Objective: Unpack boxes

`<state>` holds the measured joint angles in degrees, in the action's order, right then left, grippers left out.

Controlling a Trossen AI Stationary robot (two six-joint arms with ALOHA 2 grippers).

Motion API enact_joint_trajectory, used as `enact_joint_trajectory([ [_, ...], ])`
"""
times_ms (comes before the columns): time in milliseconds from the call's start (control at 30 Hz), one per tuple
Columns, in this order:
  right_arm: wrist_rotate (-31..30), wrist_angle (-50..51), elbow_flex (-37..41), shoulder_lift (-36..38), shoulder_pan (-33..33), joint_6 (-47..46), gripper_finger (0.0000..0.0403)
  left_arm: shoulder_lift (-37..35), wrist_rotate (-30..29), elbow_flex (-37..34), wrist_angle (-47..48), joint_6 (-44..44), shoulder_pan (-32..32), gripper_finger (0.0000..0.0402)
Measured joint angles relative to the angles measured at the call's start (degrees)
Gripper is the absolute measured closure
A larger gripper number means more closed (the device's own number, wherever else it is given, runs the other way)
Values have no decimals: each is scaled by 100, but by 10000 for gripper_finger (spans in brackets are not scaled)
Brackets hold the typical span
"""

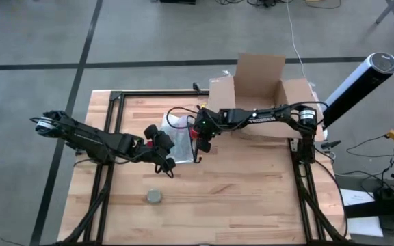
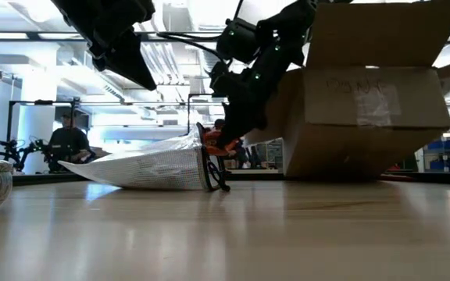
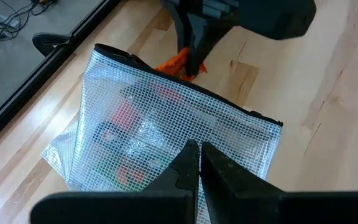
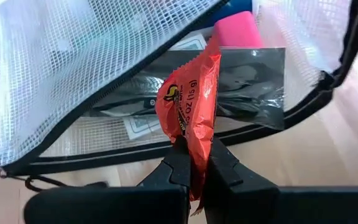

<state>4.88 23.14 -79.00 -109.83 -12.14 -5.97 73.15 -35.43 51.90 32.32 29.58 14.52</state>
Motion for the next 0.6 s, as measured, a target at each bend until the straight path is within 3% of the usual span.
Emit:
enact_joint_trajectory([
  [400, 455, -242, -941, -590, 280, 54, 403, -8, -51, 61, -14, 21, -4, 402],
  [600, 462, -203, -1049, -797, 316, 4, 401, -10, -107, 68, -32, 145, -4, 402],
])
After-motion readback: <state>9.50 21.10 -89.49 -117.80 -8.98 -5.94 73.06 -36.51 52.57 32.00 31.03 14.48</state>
